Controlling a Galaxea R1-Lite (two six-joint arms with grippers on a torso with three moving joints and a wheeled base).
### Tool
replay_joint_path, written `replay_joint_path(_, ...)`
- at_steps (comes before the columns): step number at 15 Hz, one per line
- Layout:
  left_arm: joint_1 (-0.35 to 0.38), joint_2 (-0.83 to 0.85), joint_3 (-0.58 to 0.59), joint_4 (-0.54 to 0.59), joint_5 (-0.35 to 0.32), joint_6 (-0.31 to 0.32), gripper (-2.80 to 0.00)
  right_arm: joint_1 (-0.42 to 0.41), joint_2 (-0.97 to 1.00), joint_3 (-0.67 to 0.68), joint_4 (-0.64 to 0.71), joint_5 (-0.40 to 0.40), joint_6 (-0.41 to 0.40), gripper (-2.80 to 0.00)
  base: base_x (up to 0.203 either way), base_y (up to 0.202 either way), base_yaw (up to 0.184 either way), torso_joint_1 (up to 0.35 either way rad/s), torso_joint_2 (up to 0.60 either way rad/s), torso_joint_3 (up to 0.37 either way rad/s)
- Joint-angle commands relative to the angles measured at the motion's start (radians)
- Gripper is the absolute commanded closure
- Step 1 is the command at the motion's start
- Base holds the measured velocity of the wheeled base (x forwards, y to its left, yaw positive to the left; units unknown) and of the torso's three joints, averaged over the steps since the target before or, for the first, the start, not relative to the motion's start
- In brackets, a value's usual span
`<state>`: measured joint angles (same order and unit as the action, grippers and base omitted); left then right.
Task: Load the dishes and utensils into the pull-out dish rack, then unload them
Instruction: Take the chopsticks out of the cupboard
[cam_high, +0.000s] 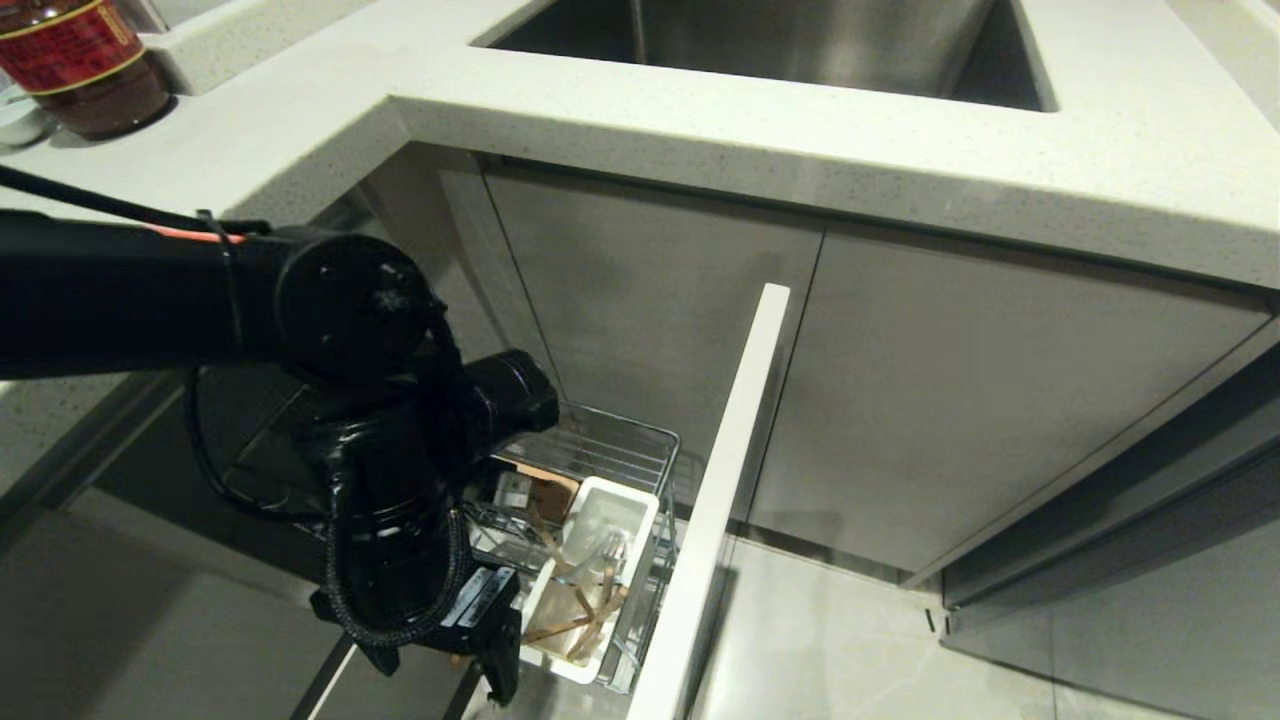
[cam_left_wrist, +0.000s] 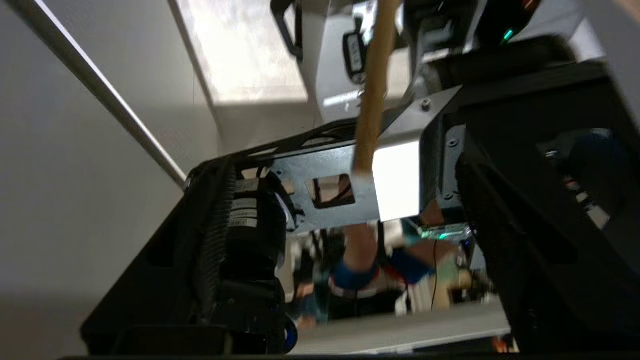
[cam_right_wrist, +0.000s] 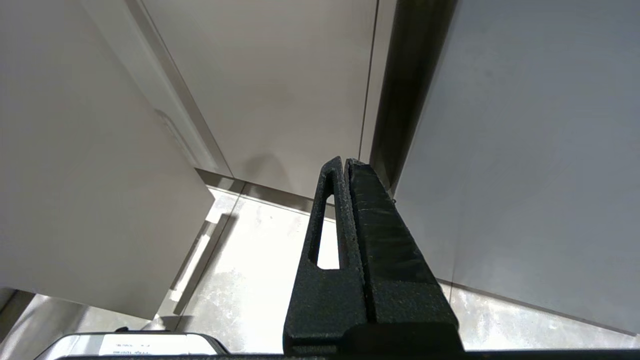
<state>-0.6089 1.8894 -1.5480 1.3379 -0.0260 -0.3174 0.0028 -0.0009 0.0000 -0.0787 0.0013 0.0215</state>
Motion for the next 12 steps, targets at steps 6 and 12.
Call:
replay_joint_path(6, 0.028, 0.126, 0.005, -0.043, -0.006, 0.02, -2.8, 0.0, -0.001, 0.026, -0.001, 0.0, 0.0, 0.0, 0.0, 0.0, 0.0, 0.0, 0.0, 0.0)
replay_joint_path(12, 0.034, 0.118, 0.005, -0.056, -0.005, 0.011, 0.0, 0.0, -0.001, 0.026, -0.001, 0.0, 0.0, 0.0, 0.0, 0.0, 0.0, 0.0, 0.0, 0.0)
